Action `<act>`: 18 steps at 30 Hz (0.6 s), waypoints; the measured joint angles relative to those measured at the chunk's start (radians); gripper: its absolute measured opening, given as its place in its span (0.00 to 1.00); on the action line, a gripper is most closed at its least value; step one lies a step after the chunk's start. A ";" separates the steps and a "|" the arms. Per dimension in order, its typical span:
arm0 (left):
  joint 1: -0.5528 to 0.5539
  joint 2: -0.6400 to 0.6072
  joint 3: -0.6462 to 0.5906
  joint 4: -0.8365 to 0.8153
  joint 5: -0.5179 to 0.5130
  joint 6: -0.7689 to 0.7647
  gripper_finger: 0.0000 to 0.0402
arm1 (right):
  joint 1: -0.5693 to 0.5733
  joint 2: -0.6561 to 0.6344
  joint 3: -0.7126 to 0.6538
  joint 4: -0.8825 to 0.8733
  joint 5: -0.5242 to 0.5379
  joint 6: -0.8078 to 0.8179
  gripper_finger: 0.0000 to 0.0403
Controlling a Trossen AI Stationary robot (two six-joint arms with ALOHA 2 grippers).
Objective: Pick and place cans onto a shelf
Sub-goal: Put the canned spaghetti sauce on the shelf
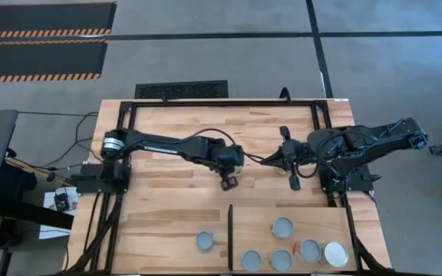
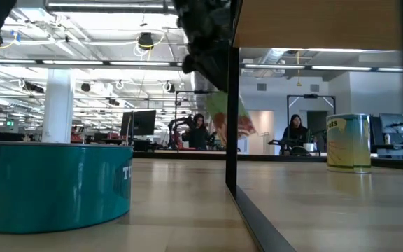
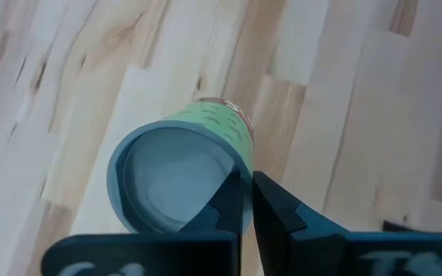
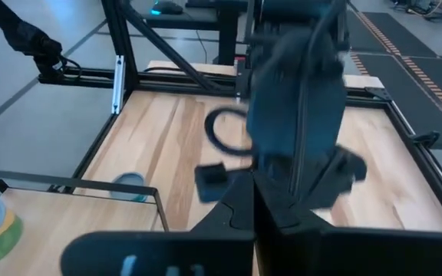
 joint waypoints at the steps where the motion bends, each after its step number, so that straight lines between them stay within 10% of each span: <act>1: -0.002 0.017 0.012 0.004 0.006 0.005 0.00 | 0.002 -0.003 0.000 0.000 -0.001 0.003 0.02; 18: -0.012 0.076 0.008 0.018 0.077 0.012 0.02 | 0.013 -0.126 0.001 -0.003 0.027 0.035 0.02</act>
